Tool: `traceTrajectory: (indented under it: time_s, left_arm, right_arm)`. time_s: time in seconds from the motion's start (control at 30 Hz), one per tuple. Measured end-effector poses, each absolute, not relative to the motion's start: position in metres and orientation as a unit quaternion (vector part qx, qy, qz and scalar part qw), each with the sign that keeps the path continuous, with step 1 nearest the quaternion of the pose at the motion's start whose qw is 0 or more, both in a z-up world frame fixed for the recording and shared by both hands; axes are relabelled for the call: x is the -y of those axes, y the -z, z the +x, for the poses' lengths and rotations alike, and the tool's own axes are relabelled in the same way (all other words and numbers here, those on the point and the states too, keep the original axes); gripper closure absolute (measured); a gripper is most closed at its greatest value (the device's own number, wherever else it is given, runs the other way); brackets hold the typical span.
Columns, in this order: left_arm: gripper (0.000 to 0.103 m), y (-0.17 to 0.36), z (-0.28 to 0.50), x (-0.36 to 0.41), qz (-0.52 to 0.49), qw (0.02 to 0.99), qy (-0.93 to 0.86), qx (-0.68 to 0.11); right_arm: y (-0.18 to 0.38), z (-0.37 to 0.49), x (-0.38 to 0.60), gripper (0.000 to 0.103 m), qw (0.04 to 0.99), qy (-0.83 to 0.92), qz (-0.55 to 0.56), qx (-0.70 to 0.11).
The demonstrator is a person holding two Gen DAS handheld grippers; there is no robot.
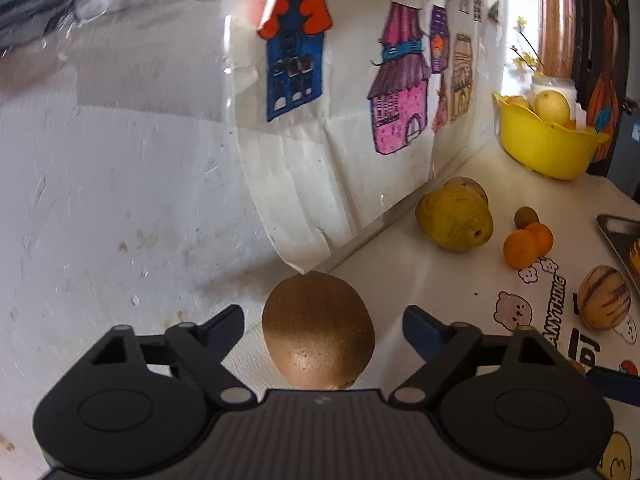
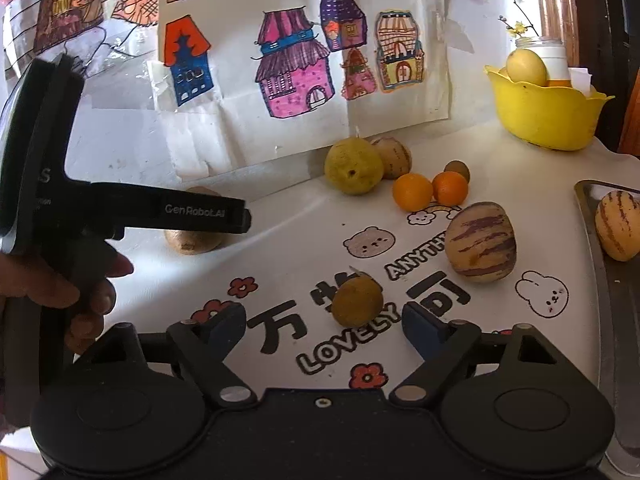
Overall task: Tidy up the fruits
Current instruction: 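Grasp the brown kiwi with the left tool while the right tool grasps a small round brown fruit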
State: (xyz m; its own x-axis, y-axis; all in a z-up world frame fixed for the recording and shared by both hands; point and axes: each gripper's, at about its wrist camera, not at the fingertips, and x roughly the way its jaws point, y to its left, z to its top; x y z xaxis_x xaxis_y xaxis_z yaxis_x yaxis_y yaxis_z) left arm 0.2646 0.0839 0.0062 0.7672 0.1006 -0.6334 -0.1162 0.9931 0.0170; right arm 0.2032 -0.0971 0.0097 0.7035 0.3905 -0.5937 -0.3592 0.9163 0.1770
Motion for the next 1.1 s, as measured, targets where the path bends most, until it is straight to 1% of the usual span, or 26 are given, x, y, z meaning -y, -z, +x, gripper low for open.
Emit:
traceTrajectory:
  time_s: [0.1, 0.17, 0.23, 0.4, 0.53, 0.6, 0.77, 0.83, 1.1]
  left_arm:
    - [0.024, -0.005, 0.265, -0.088, -0.027, 0.94, -0.062, -0.334]
    - [0.034, -0.005, 0.265, -0.091, -0.035, 0.939, -0.061, -0.336]
    - [0.04, -0.004, 0.265, -0.092, -0.04, 0.937, -0.06, -0.341]
    - [0.041, -0.003, 0.261, -0.091, -0.036, 0.939, -0.062, -0.337]
    - [0.042, -0.004, 0.257, -0.091, -0.048, 0.938, -0.053, -0.34]
    - [0.042, -0.004, 0.255, -0.09, -0.047, 0.938, -0.047, -0.341]
    - [0.042, -0.006, 0.25, -0.084, -0.041, 0.936, -0.029, -0.35]
    - [0.042, -0.007, 0.248, -0.082, -0.04, 0.935, -0.022, -0.352]
    - [0.042, -0.007, 0.241, -0.075, -0.037, 0.934, -0.005, -0.355]
  right_arm:
    - [-0.01, 0.204, 0.099, 0.022, 0.923, -0.201, 0.03, -0.326]
    - [-0.01, 0.205, 0.1, 0.025, 0.924, -0.199, 0.035, -0.326]
    - [-0.01, 0.205, 0.1, 0.028, 0.924, -0.196, 0.039, -0.325]
    - [-0.01, 0.207, 0.102, 0.03, 0.925, -0.194, 0.045, -0.324]
    - [-0.011, 0.209, 0.102, 0.037, 0.926, -0.187, 0.041, -0.324]
    - [-0.011, 0.21, 0.103, 0.038, 0.927, -0.185, 0.041, -0.325]
    - [-0.011, 0.209, 0.103, 0.04, 0.926, -0.188, 0.033, -0.325]
    - [-0.011, 0.209, 0.103, 0.043, 0.927, -0.187, 0.026, -0.325]
    - [-0.011, 0.212, 0.104, 0.048, 0.929, -0.179, -0.019, -0.322]
